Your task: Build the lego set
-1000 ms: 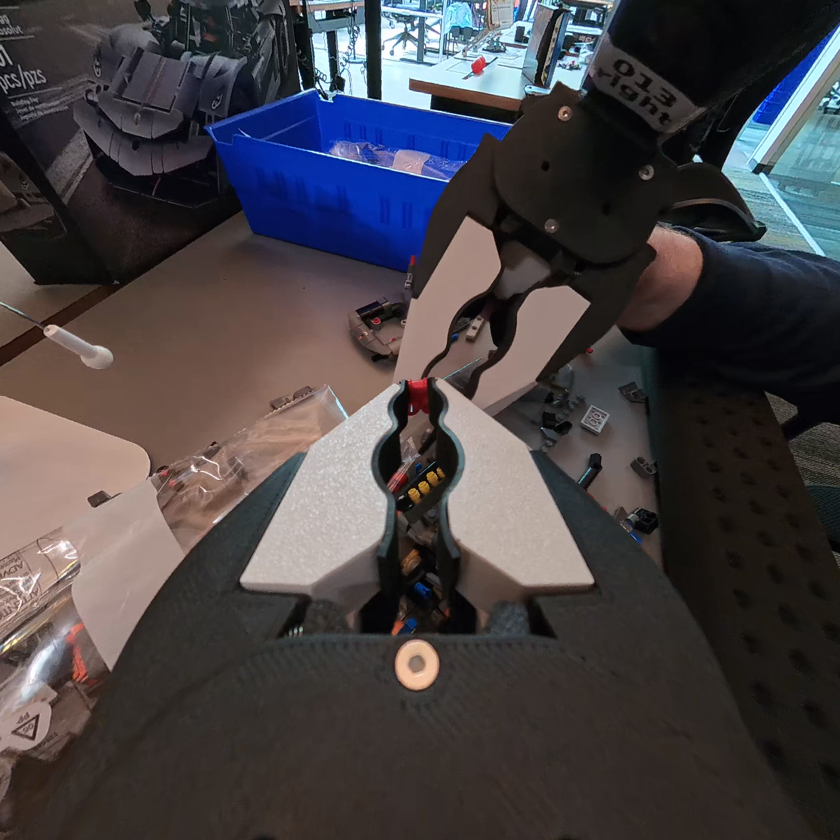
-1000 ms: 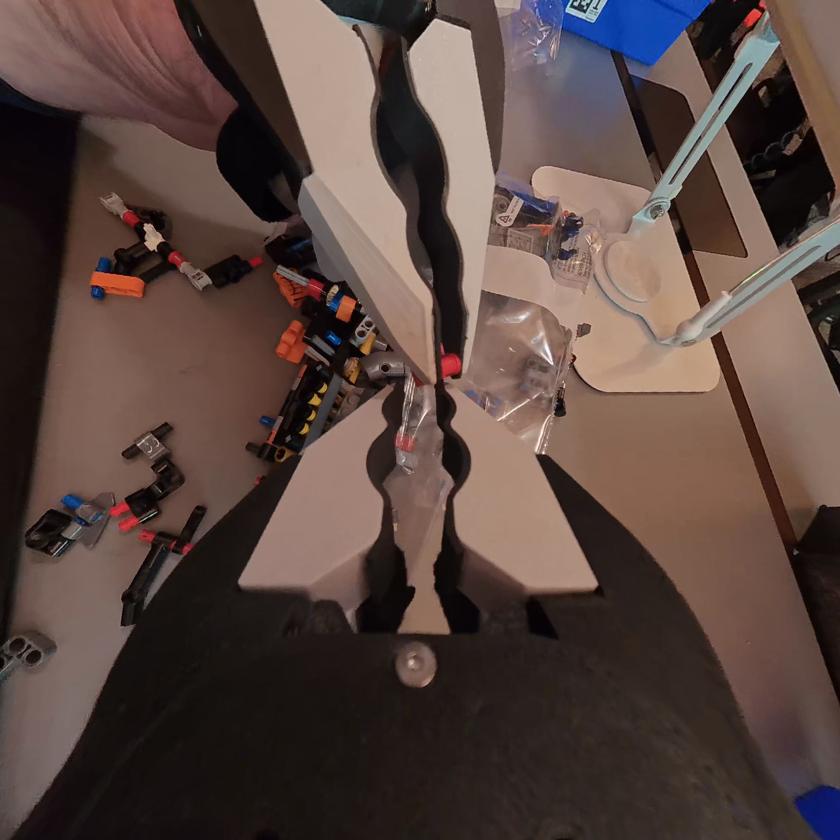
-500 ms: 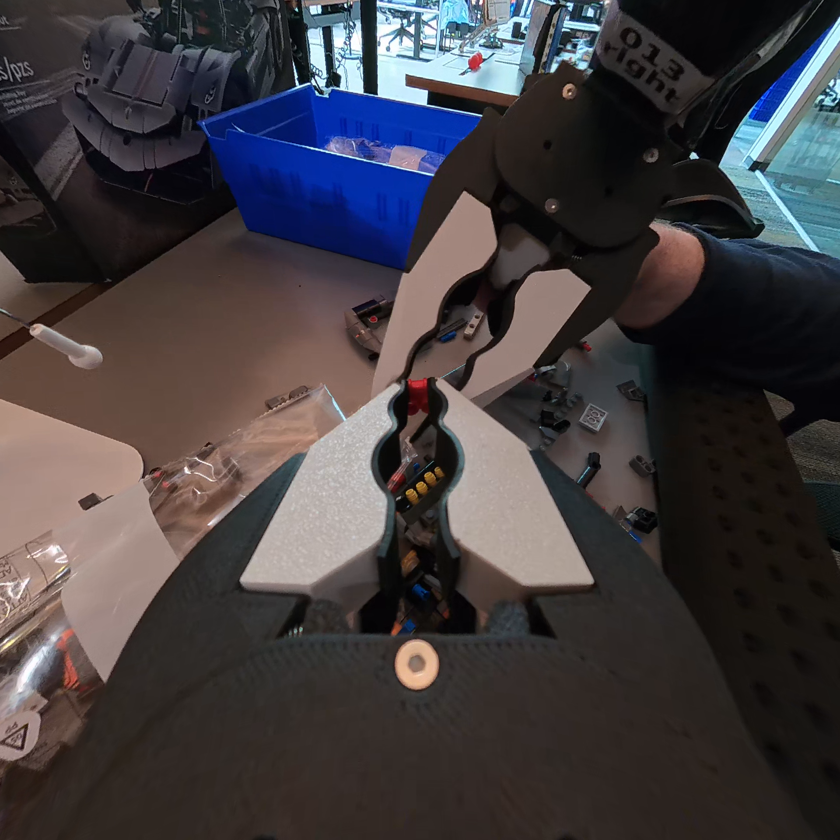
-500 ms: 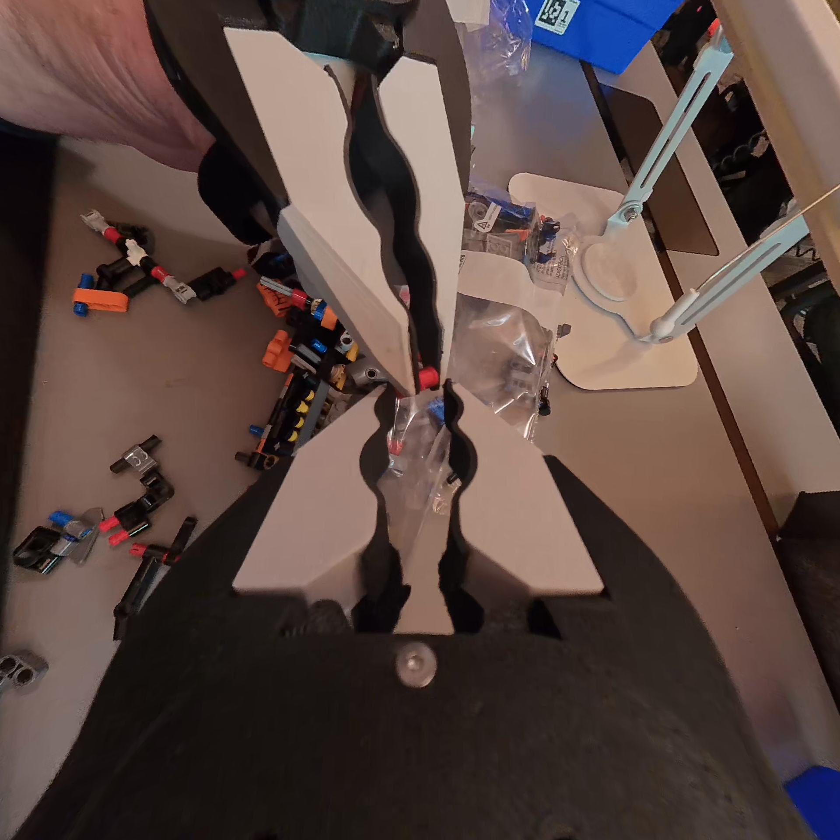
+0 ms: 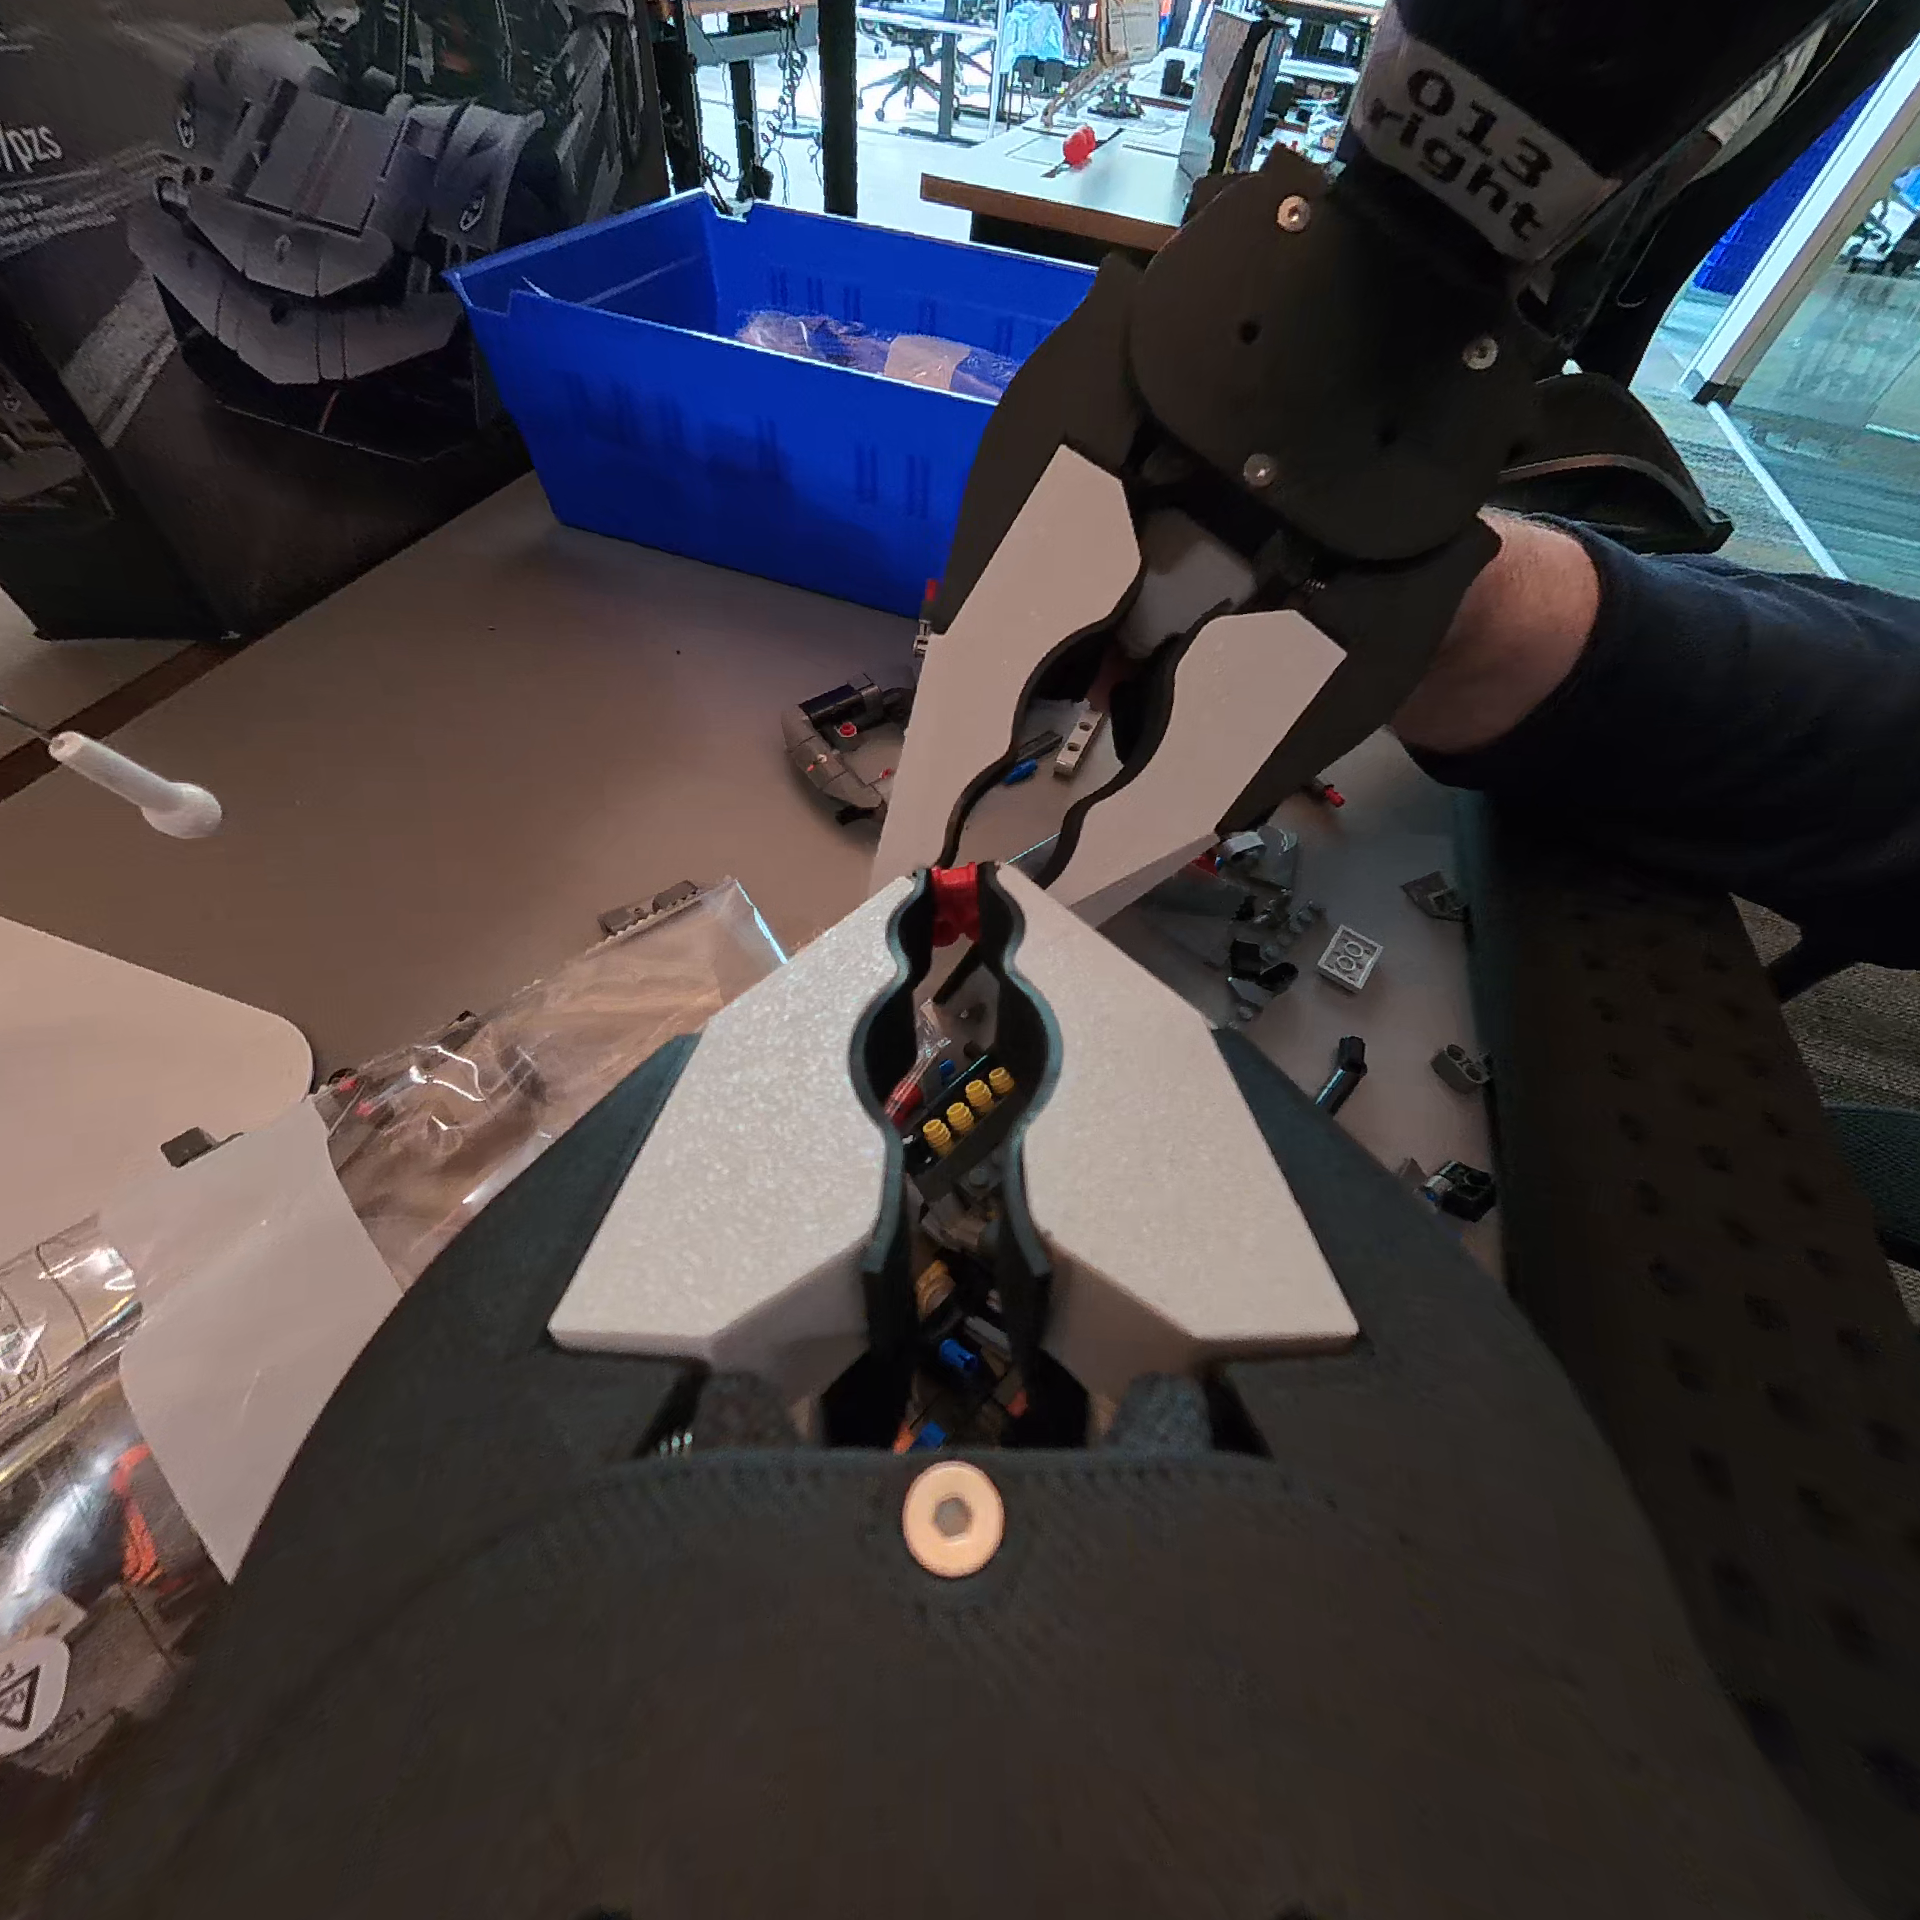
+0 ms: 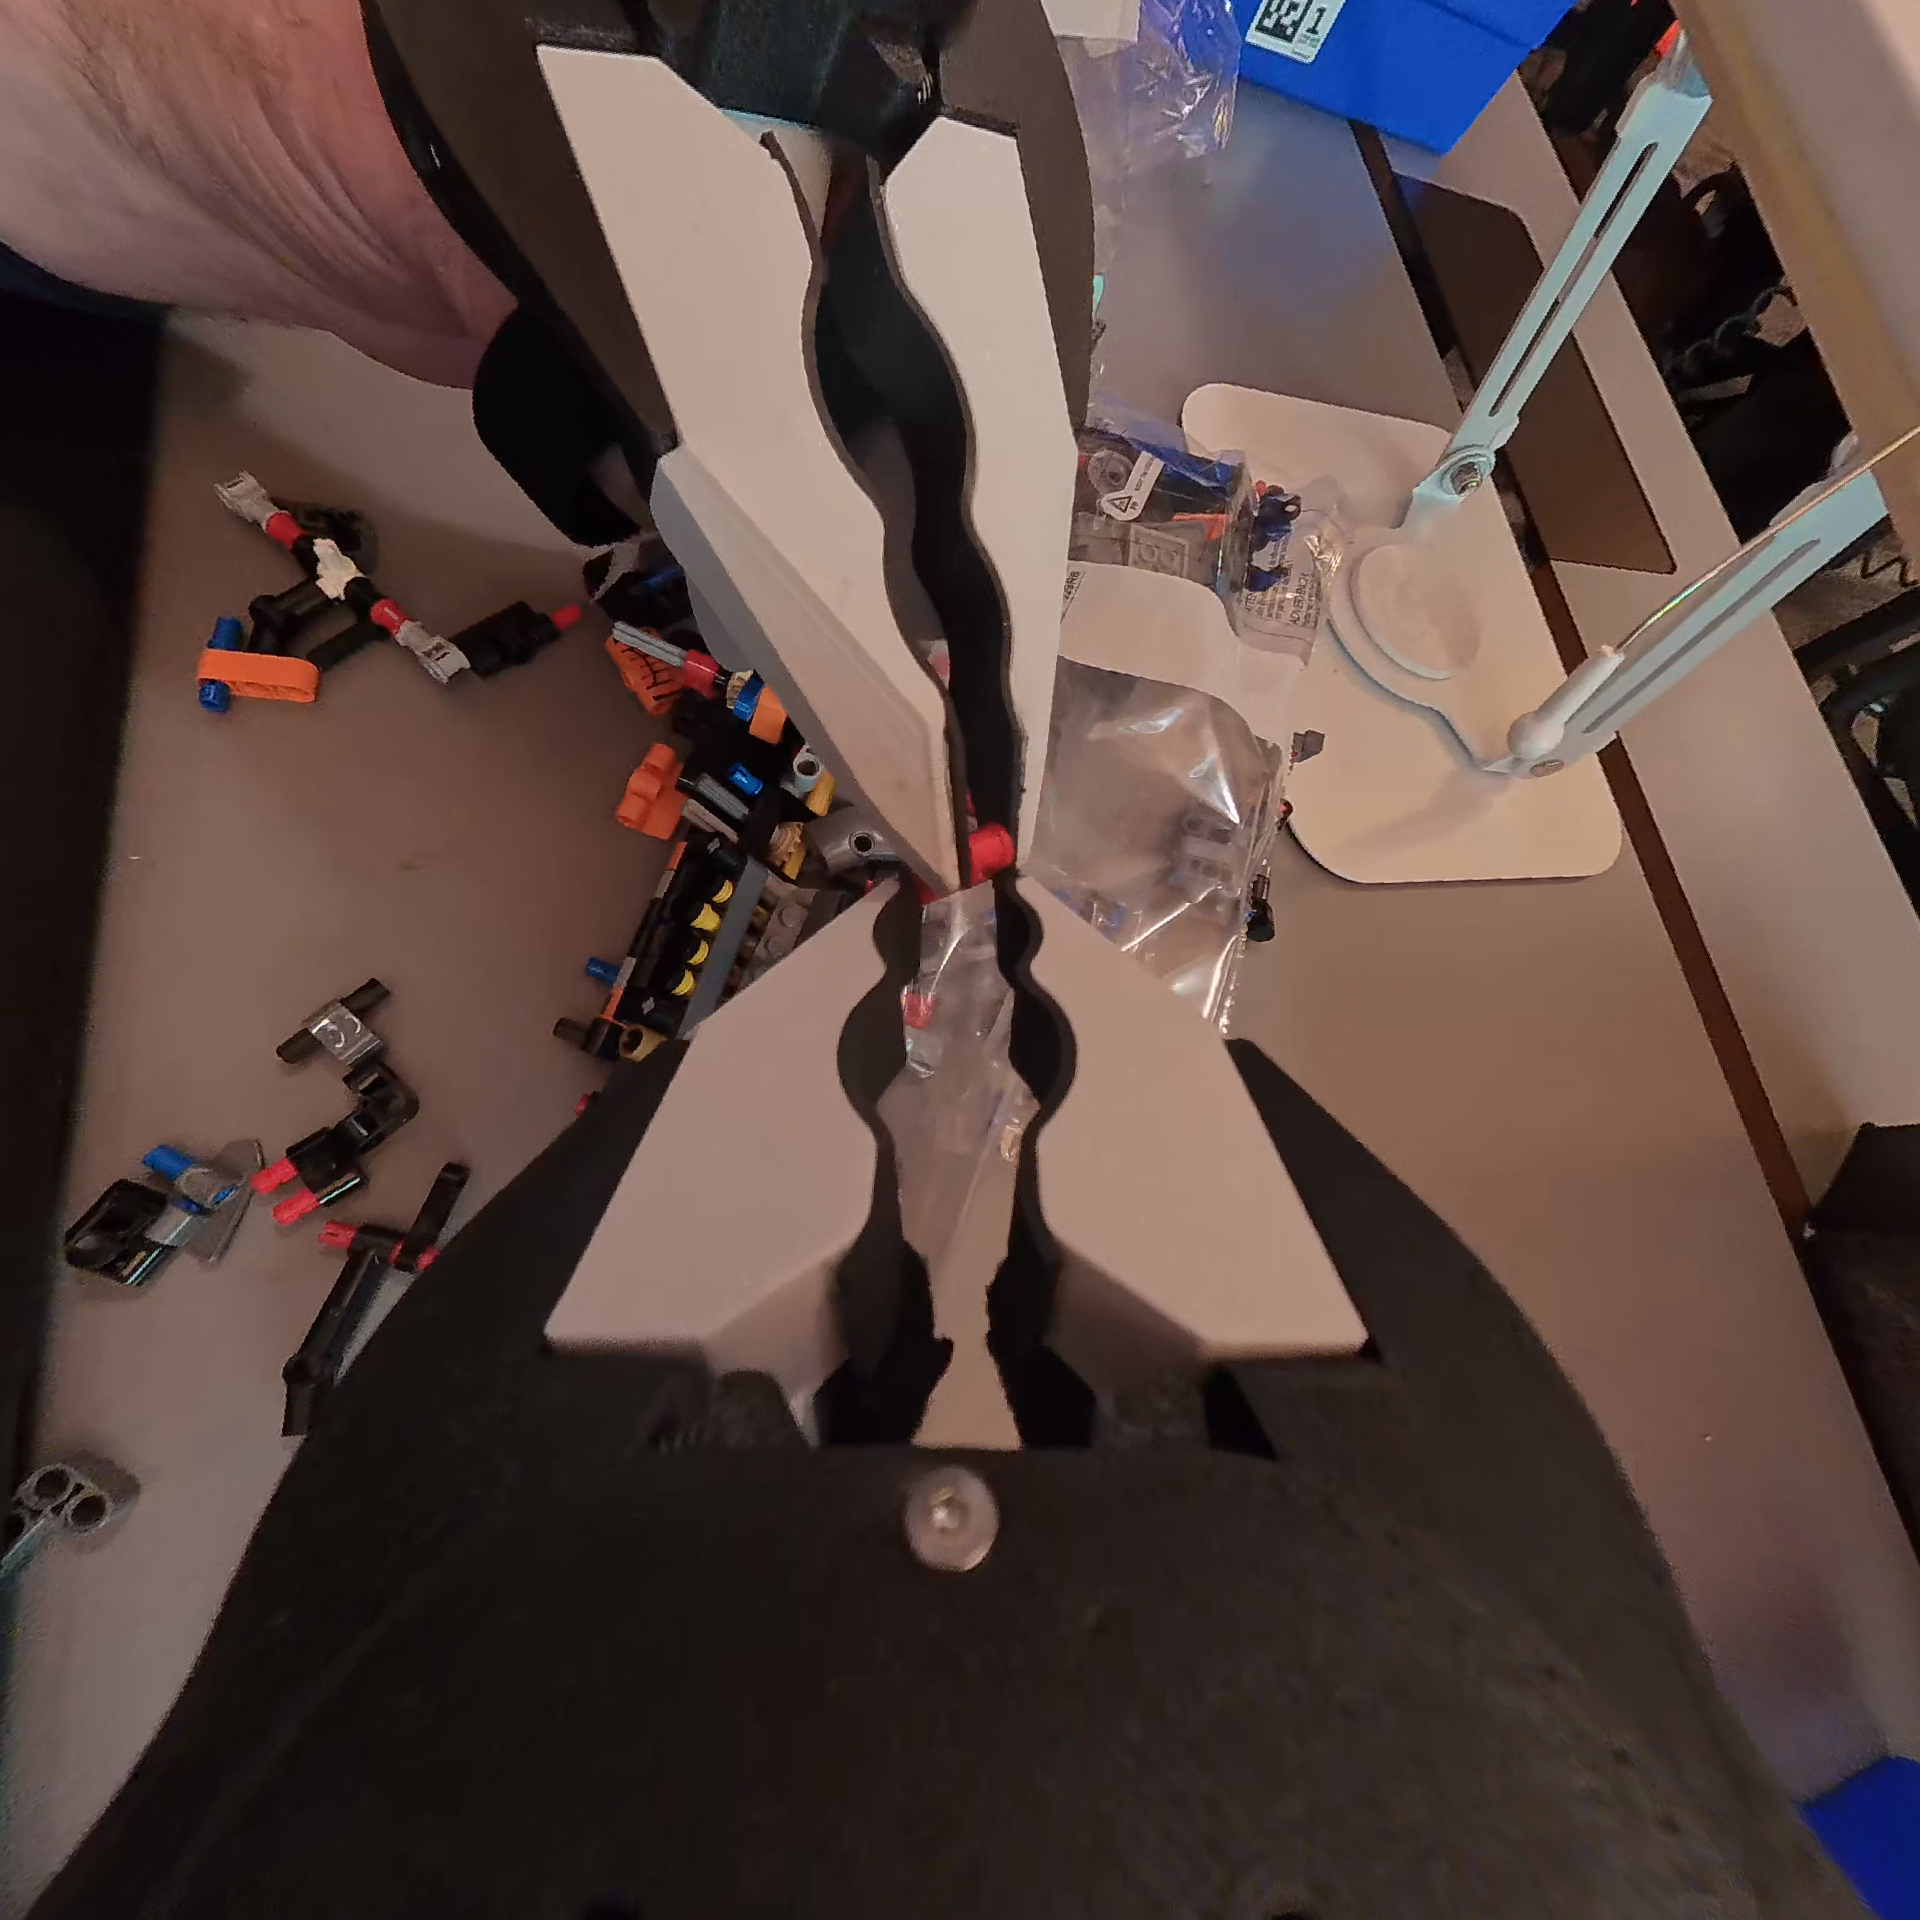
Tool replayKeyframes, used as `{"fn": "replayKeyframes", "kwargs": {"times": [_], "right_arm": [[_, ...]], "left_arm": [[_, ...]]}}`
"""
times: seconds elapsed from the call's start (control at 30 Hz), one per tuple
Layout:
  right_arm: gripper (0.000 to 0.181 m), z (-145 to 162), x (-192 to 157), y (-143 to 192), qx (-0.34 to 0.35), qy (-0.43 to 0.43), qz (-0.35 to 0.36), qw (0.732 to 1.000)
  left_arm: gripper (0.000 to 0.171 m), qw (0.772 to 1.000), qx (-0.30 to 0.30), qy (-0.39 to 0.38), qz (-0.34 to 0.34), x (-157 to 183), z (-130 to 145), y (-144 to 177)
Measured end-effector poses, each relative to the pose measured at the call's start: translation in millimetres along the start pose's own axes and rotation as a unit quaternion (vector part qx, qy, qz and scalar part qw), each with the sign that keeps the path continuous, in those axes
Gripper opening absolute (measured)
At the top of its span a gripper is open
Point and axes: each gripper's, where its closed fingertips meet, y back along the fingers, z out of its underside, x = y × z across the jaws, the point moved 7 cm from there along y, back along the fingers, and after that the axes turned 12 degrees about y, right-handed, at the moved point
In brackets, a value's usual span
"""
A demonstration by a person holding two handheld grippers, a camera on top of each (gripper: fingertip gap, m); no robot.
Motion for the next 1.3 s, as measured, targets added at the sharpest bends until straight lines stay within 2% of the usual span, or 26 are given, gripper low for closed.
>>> {"fn": "replayKeyframes", "kwargs": {"times": [0.23,0.37,0.53,0.67,0.8,0.9,1.03,1.3], "right_arm": [[0.011,-3,2,3,0.015,-0.006,0.01,1.0],[0.02,-9,5,4,0.035,-0.023,0.019,0.999],[0.018,-8,4,2,0.014,-0.017,0.026,0.999],[0.018,-7,5,5,0.032,-0.023,0.018,0.999],[0.022,-17,7,9,0.007,0.029,0.097,0.995],[0.024,-20,7,9,0.006,0.022,0.107,0.994],[0.011,-16,7,8,0.012,0.007,0.089,0.996],[0.008,-10,9,12,0.002,0.011,0.084,0.996]], "left_arm": [[0.005,1.0,0.02,0.016,0.011,-1,-4,4],[0.005,0.999,0.023,0.028,0.014,-2,-3,3],[0.005,0.999,0.015,0.028,0.009,-3,-2,1],[0.005,0.999,0.028,0.031,0.015,-2,-5,2],[0.005,0.996,0.055,0.063,0.037,-5,-9,10],[0.005,0.993,0.065,0.081,0.047,-7,-10,13],[0.005,0.993,0.066,0.085,0.041,-8,-9,11],[0.004,0.994,0.056,0.083,0.033,-10,-7,9]]}}
